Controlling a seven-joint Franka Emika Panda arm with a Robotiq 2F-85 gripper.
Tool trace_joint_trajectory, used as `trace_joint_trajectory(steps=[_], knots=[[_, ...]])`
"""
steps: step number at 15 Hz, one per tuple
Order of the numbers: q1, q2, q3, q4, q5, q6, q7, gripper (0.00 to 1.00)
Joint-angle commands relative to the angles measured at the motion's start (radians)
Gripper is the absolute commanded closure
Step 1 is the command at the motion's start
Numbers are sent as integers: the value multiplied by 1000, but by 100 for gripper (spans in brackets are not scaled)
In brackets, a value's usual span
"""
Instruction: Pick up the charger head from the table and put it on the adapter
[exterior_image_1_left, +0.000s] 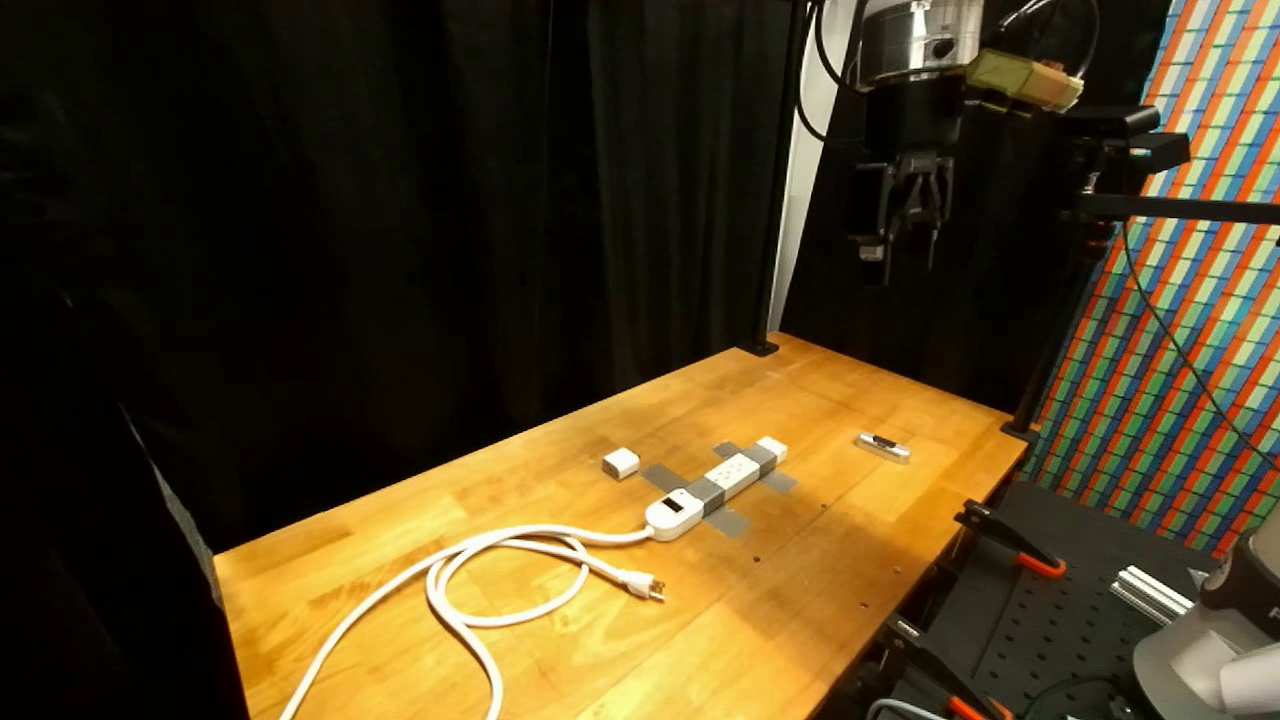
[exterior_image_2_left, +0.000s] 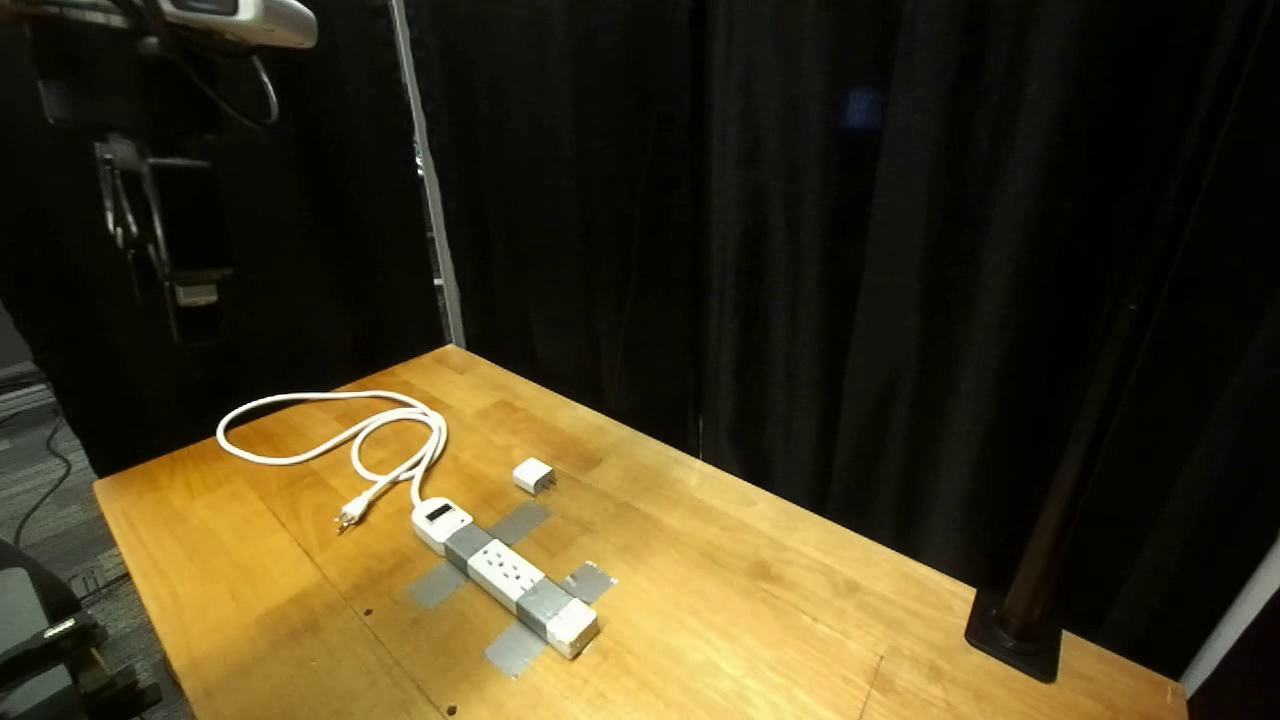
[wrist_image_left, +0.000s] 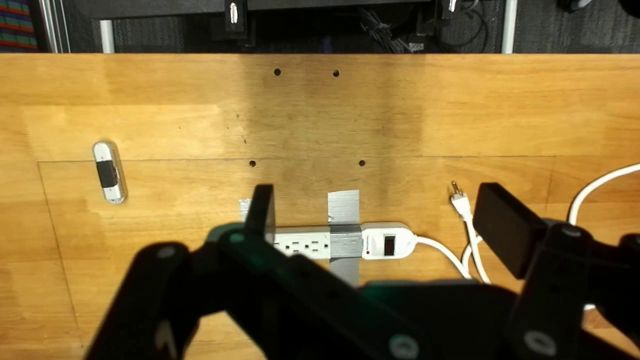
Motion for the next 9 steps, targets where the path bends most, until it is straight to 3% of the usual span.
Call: trace_joint_trajectory(steps=[1, 9], knots=[[-12, -1, 11, 3, 9, 1, 4, 0], [2, 4, 3, 2, 21, -1, -48, 0]])
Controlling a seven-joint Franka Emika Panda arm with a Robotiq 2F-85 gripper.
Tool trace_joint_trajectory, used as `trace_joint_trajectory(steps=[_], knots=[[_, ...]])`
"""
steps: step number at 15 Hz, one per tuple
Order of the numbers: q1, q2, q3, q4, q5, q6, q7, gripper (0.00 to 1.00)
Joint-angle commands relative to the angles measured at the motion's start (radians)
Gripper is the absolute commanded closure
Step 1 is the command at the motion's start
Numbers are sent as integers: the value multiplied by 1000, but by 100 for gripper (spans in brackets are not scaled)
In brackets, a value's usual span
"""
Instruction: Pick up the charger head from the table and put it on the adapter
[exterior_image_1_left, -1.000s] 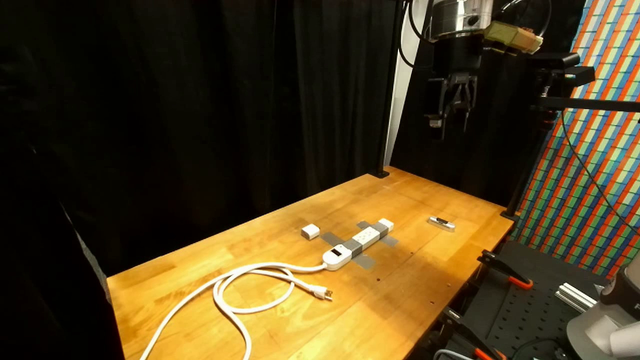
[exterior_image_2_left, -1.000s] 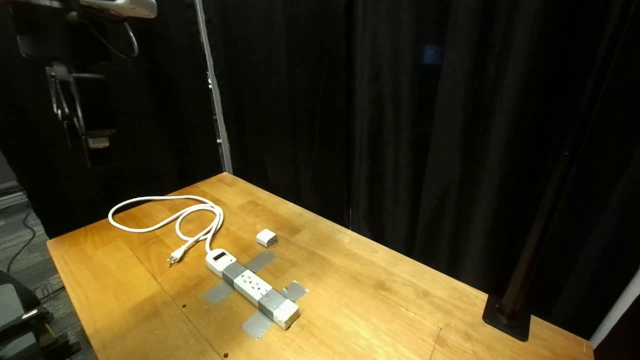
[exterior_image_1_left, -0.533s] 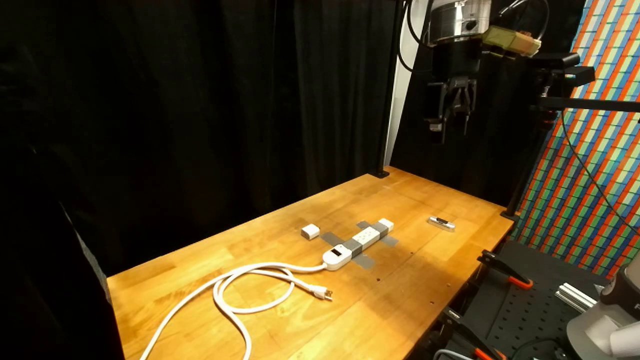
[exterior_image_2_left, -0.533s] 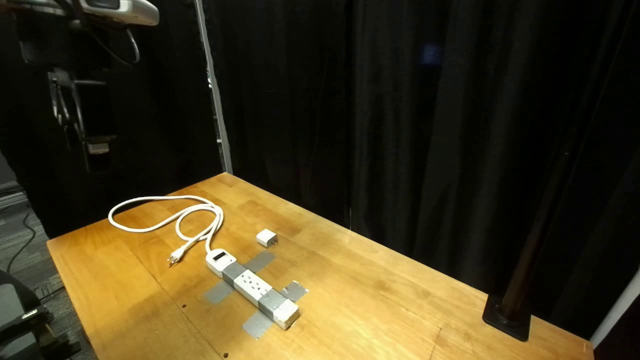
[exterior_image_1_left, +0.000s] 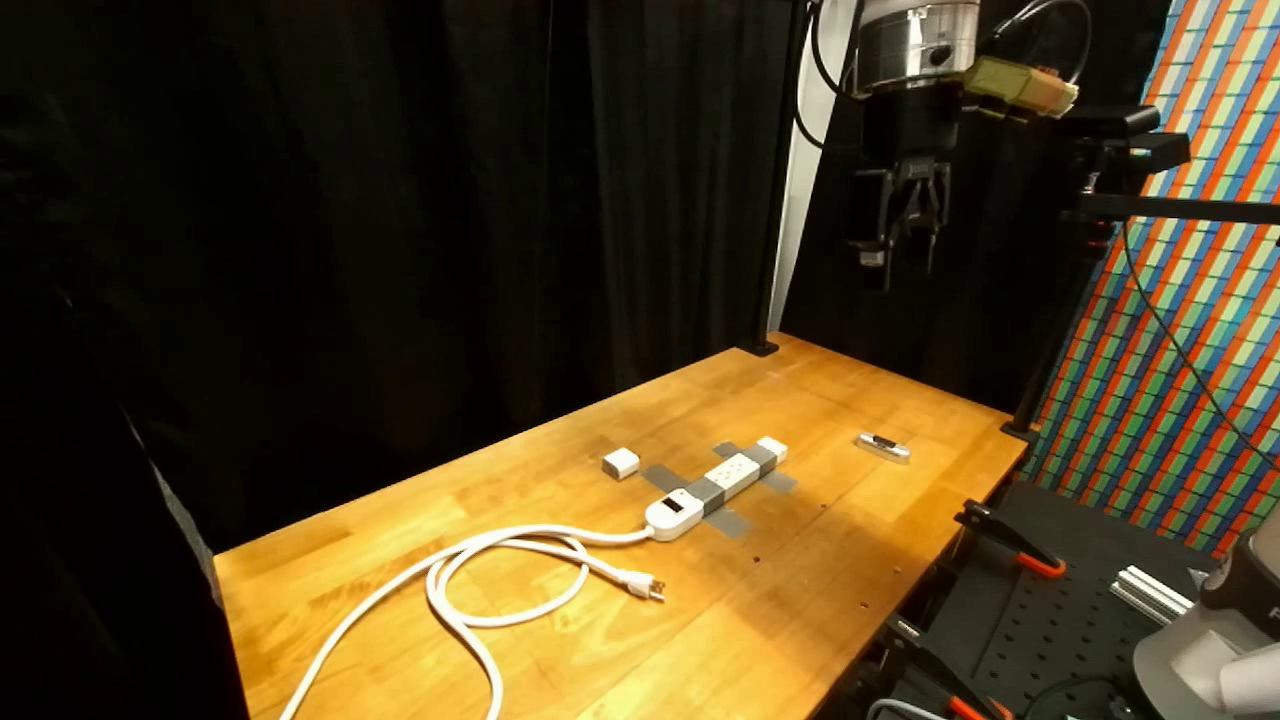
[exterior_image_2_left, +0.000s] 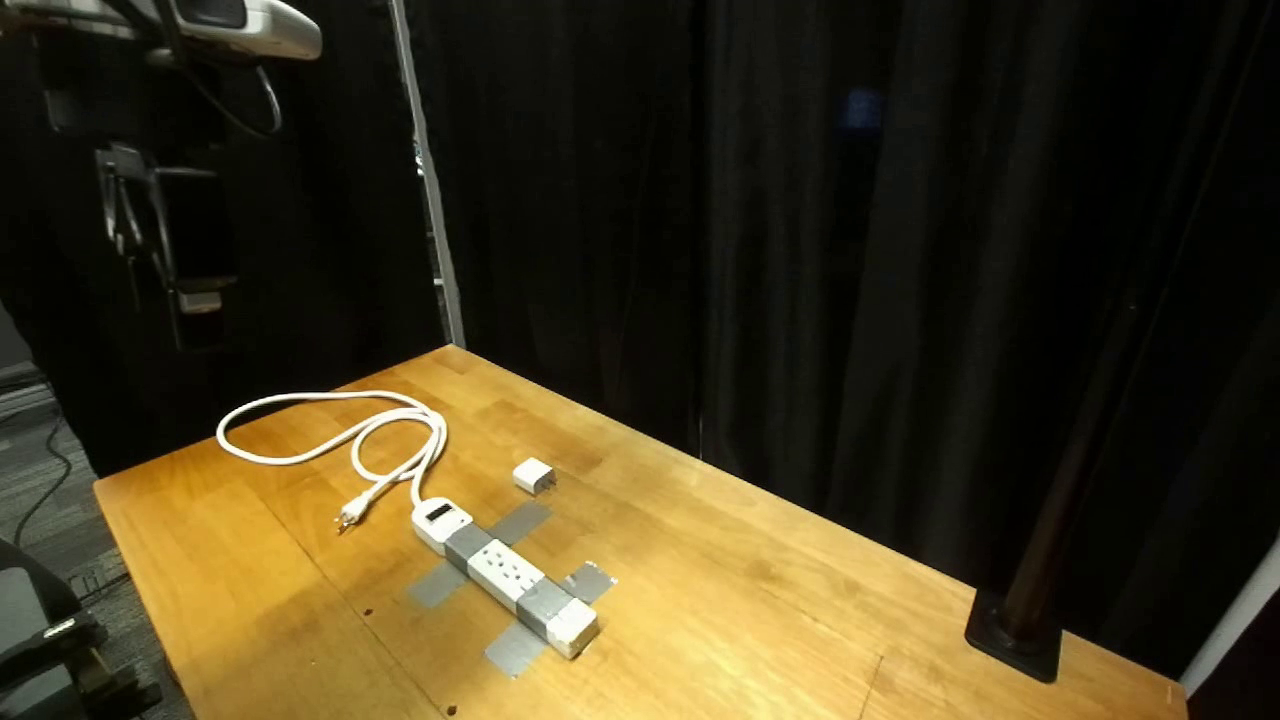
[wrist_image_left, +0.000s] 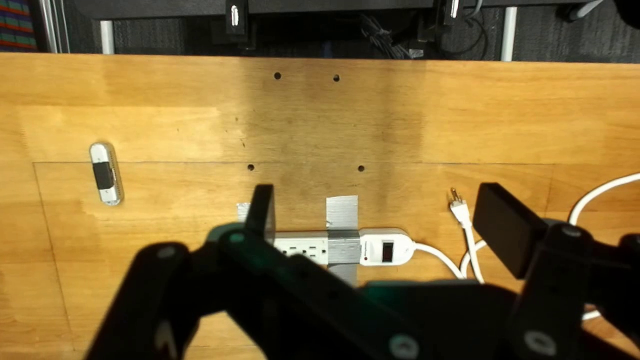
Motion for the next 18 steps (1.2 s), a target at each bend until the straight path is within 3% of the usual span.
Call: trace_joint_trajectory(steps=[1, 15, 18], knots=[[3, -7, 2, 2, 23, -1, -35, 0], [-4, -2, 5, -1, 44, 15, -13, 0], [-45, 4, 32, -19, -1, 126, 130, 0]])
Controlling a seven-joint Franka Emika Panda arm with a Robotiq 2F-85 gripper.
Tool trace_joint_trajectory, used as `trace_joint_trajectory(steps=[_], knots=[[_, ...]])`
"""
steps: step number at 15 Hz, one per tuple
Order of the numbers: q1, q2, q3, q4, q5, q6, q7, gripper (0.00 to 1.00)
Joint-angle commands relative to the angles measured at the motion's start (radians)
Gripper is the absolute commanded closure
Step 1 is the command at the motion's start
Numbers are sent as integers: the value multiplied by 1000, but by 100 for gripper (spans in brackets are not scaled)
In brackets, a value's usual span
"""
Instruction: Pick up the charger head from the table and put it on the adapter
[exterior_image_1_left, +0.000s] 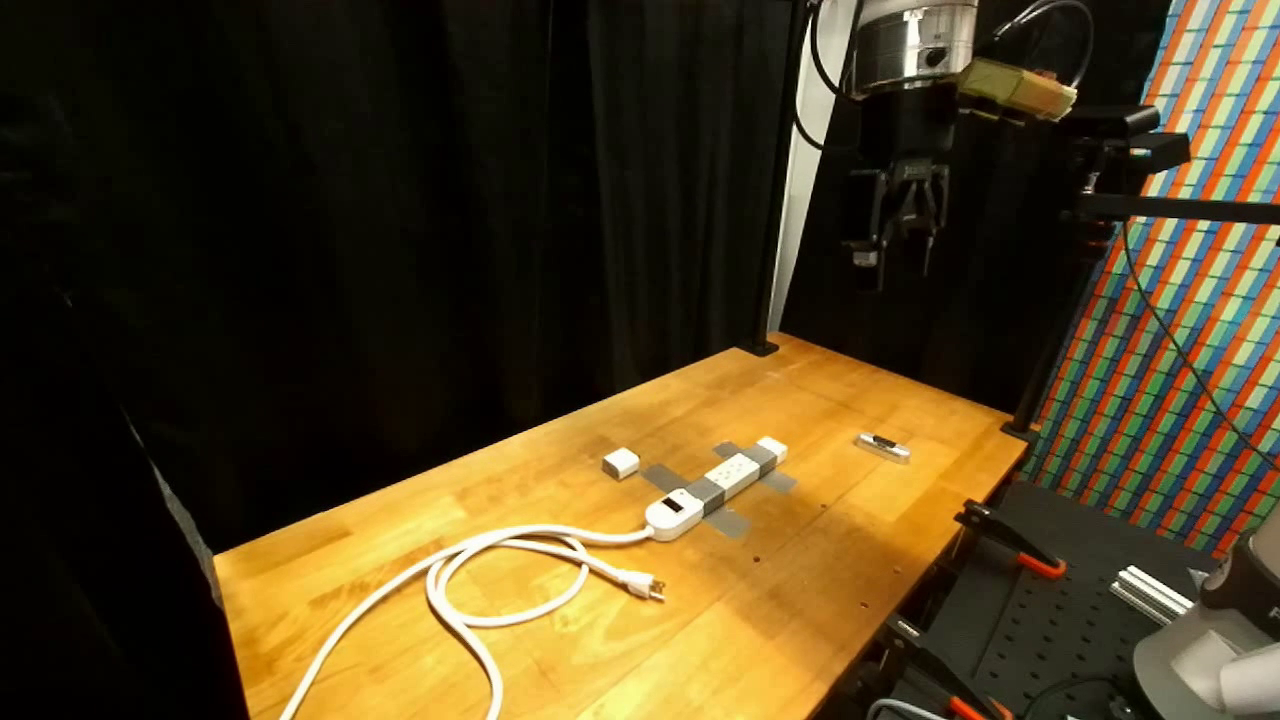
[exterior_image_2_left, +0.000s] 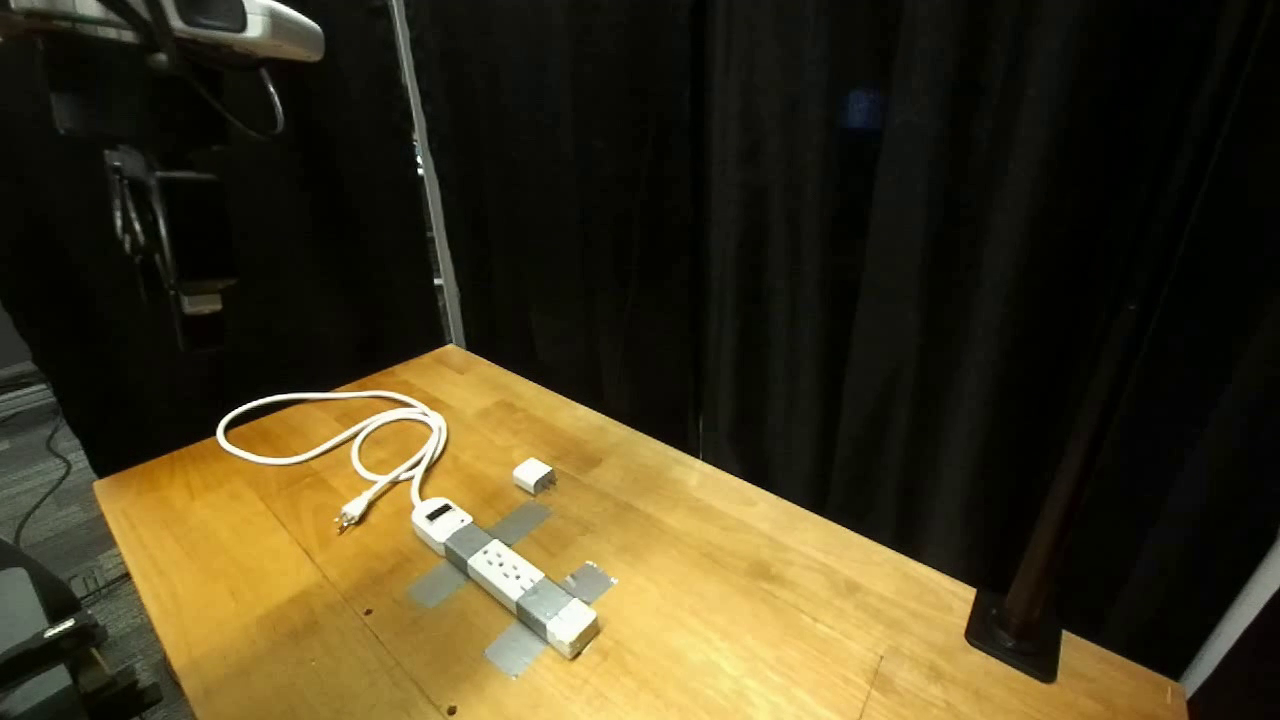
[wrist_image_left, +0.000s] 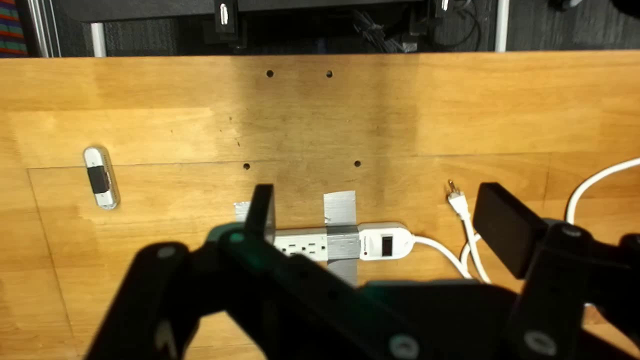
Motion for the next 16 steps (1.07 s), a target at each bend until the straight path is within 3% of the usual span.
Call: trace_joint_trajectory(steps=[1, 5, 8, 10, 14, 16], knots=[[-49, 3, 35, -23, -31, 159, 126, 0], [-102, 37, 82, -45, -109, 376, 279, 0], [-158, 90, 175, -48, -256, 508, 470, 0], [-236, 139, 297, -29, -378, 535, 637, 0], [-423, 209, 615, 23, -544, 407, 966, 0], [-451, 286, 726, 61, -583, 342, 1125, 0]])
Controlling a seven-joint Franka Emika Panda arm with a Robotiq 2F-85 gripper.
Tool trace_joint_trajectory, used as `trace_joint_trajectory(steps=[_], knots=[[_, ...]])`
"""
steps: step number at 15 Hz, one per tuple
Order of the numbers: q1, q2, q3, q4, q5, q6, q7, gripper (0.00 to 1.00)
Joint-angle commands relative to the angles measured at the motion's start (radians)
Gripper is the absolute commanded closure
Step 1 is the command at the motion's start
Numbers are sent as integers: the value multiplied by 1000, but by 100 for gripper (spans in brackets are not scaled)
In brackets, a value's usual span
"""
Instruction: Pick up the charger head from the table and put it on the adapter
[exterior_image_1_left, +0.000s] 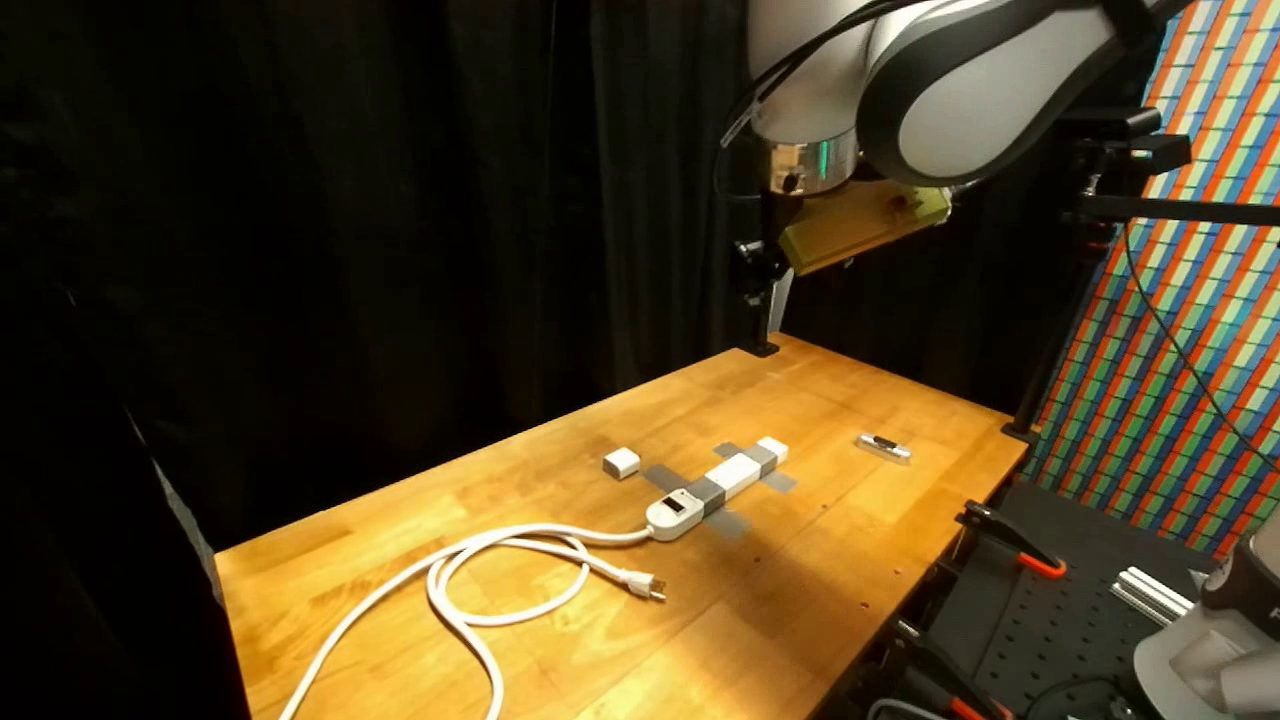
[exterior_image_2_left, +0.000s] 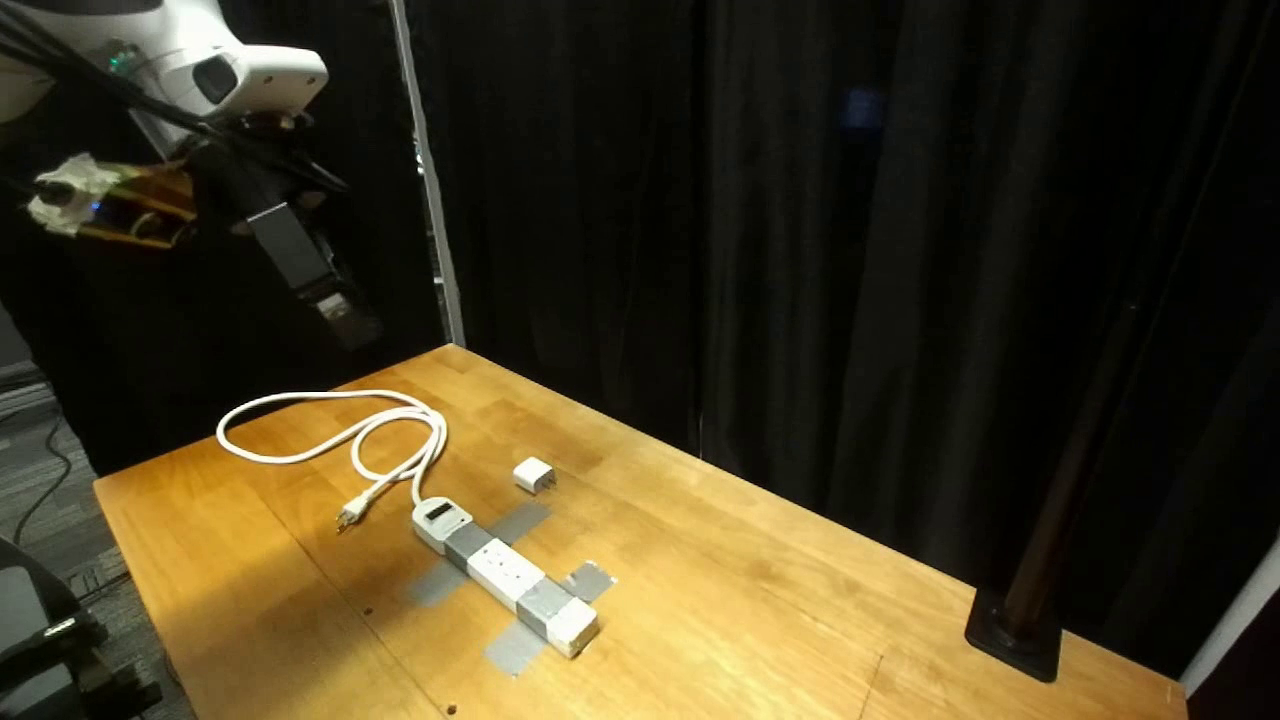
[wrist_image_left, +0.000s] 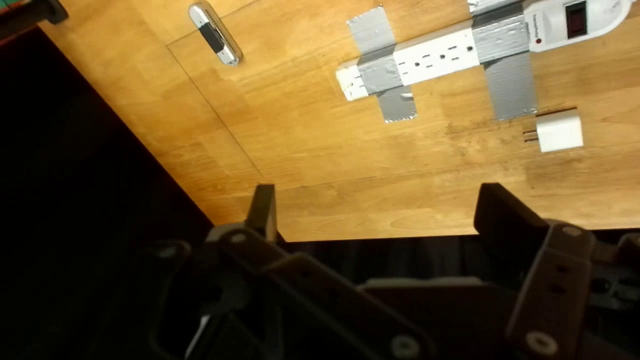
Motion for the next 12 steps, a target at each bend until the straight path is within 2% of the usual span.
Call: trace_joint_trajectory(steps=[1, 2, 3, 5, 8, 11, 12], knots=[[-47, 160, 173, 104, -74, -130, 254, 0], [105, 254, 52, 134, -11, -171, 199, 0], [123, 120, 3, 48, -63, -114, 203, 0], [210, 203, -40, 81, -34, -145, 210, 0], [231, 258, -78, 110, -24, -145, 205, 0], [232, 263, -84, 115, -23, -146, 204, 0], [225, 257, -90, 121, -22, -134, 240, 0]])
